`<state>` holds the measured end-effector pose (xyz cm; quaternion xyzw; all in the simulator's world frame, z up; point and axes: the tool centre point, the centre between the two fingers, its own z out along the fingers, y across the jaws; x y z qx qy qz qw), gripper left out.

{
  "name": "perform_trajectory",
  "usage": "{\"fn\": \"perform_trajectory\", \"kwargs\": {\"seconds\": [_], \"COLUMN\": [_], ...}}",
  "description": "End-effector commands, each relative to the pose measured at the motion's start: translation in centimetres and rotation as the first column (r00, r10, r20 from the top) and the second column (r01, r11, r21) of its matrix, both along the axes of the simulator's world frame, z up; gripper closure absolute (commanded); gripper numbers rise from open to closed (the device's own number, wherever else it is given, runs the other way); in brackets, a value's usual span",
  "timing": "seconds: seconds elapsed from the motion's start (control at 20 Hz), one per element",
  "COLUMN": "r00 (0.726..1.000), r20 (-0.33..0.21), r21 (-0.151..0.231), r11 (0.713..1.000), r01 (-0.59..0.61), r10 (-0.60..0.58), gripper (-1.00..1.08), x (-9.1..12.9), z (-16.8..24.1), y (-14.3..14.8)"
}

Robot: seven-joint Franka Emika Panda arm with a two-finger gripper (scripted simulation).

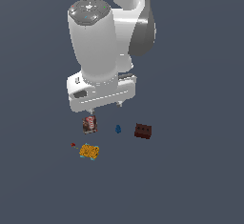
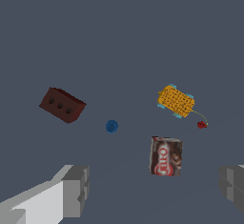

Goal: Pick up a designated object from a clutter of objects.

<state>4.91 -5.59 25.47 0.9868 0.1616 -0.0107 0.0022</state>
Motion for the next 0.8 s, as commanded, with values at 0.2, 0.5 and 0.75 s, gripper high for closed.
{"fn": "perform_trajectory", "kwargs": {"seconds": [0.2, 0.5, 0.75], "r00": [0.989, 0.961, 0.925], "r20": [0.002, 0.003, 0.005], "r21": [0.002, 0.005, 0.006], "r11": [0.989, 0.961, 0.925], "r01": [-0.145, -0.275, -0.380], "r10": [0.145, 0.275, 0.380], "gripper": [-0.92, -0.92, -0.92], "x": [1.6, 2.9, 3.8], "z": [-2.3, -4.4, -6.4], "y": [-1.6, -3.1, -4.4]}}
